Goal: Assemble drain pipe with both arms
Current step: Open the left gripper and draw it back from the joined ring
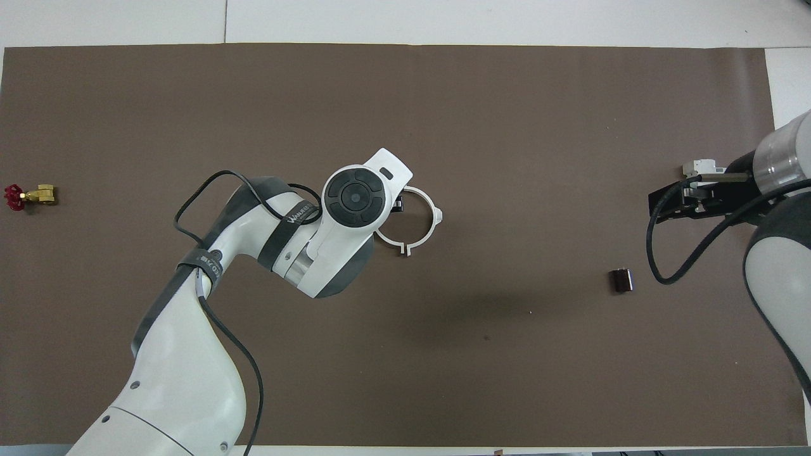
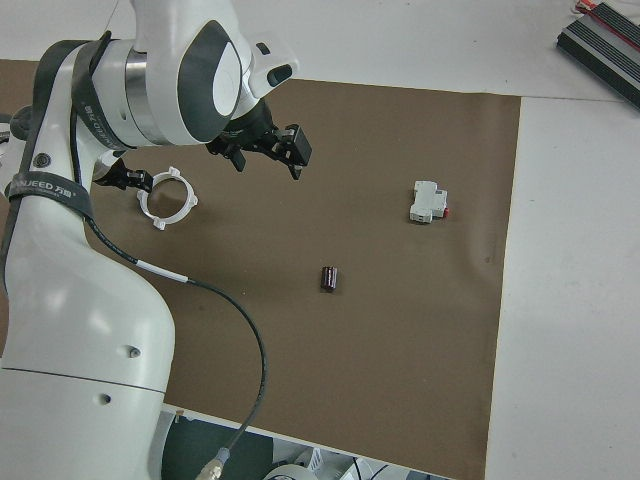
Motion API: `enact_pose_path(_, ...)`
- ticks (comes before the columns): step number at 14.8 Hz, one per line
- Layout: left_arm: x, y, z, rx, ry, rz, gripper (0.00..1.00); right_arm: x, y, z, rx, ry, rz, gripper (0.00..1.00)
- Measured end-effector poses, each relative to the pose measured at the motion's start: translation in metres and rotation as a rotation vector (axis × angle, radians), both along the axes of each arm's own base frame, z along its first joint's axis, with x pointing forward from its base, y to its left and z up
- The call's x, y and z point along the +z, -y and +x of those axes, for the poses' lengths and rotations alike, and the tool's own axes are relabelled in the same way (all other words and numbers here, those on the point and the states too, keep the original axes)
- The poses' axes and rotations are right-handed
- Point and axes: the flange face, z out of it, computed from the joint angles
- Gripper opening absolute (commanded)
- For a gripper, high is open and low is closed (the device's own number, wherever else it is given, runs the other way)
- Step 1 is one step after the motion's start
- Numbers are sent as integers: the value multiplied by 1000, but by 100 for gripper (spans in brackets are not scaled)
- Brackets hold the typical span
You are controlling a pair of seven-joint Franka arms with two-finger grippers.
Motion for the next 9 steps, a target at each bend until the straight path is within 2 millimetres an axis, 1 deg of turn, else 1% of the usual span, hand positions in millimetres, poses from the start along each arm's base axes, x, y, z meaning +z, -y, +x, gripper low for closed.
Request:
enact_pose_path(2, 11, -19, 13, 31, 13, -8, 68, 0, 0, 0, 0, 0, 0, 100)
enact_pose_path(3, 13, -27, 18, 45, 17, -11, 68, 0, 0, 0, 0, 0, 0, 100)
enact_pose_path(5, 11, -37, 25, 59, 35, -26, 68, 0, 0, 0, 0, 0, 0, 100)
enact_pose_path(7, 2, -40, 23, 56, 52, -42, 67, 0, 0, 0, 0, 0, 0, 100)
enact_pose_path(8, -4, -40, 20, 53, 54, -46, 65, 0, 0, 0, 0, 0, 0, 100)
enact_pose_path(9, -8, -40, 17, 48, 52, -48, 51, 0, 0, 0, 0, 0, 0, 100)
